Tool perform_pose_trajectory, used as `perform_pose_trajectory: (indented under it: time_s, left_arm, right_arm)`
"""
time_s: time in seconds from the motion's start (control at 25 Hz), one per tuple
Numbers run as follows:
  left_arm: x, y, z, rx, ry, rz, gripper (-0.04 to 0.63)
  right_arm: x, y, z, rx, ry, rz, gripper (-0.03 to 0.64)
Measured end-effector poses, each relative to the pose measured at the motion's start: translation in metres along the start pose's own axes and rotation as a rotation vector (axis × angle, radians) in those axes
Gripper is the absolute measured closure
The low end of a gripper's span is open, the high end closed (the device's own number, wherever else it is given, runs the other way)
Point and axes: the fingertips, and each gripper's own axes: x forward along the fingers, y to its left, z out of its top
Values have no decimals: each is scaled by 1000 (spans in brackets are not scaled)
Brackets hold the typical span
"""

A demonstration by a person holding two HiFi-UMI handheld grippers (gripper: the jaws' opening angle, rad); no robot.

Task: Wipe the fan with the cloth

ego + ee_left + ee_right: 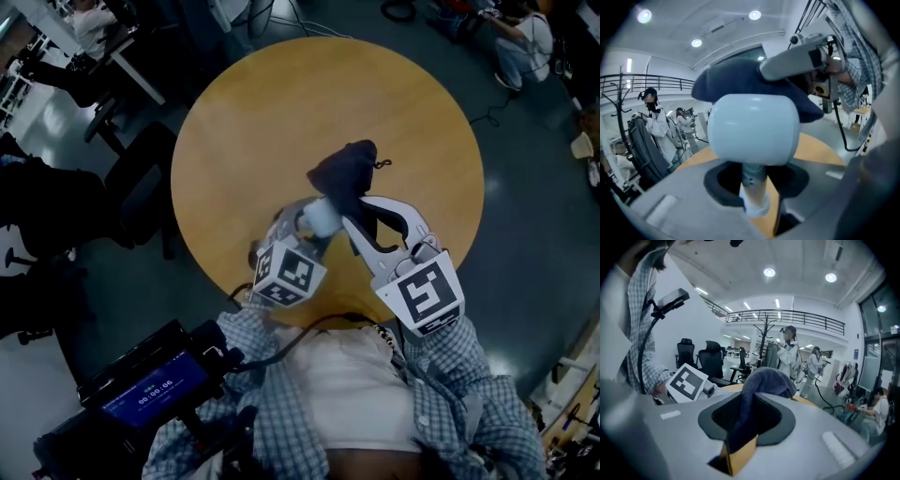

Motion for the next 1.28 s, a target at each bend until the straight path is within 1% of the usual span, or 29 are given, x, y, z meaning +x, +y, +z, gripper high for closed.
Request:
perform_pose_trajectory:
  time_s: [0.08, 0.16, 0.24, 0.36, 0.4, 0.48, 0.52, 0.56, 0.64, 0.76, 0.84, 1.0, 1.12, 1.2, 1.28]
  left_arm:
    - [1, 1, -3, 17, 18, 5, 456]
    - [4, 2, -2, 41, 31, 11, 455]
    - [7, 5, 0, 62, 44, 19, 454]
    - [7, 8, 0, 77, 52, 35, 454]
    - [7, 8, -1, 81, 47, 36, 455]
    - [6, 8, 1, 89, 23, 32, 454]
    - [6, 7, 3, 92, 6, 27, 454]
    - [5, 7, 4, 95, -13, 22, 454]
    - [1, 6, 9, 94, -57, 15, 455]
    - [-8, 7, 18, 92, -131, 13, 456]
    - [-15, 10, 26, 77, -181, 5, 456]
    - [-31, 19, 42, -12, -275, -1, 456]
    - [-41, 30, 59, -80, -317, 15, 456]
    - [-42, 34, 68, -117, -332, 20, 456]
    - [-40, 34, 72, -122, -318, 11, 456]
  right_arm:
    - [1, 14, 10, -89, 23, 58, 531]
    - [6, 26, 13, -202, 66, 90, 531]
    - [12, 39, 11, -284, 102, 127, 531]
    - [16, 61, 3, -350, 154, 235, 531]
    - [17, 64, 3, -374, 165, 256, 531]
    - [20, 59, 7, -402, 170, 269, 531]
    - [22, 53, 11, -395, 162, 271, 531]
    - [24, 47, 17, -374, 149, 274, 531]
    - [30, 32, 28, -297, 110, 281, 531]
    - [39, 9, 42, -144, 40, 281, 531]
    - [46, -10, 45, -35, -2, 264, 531]
    - [53, -35, 26, 170, -54, 215, 531]
    - [58, -40, 7, 284, -75, 169, 532]
    - [60, -43, -11, 357, -80, 144, 532]
    - [59, -46, -26, 474, -105, 138, 534]
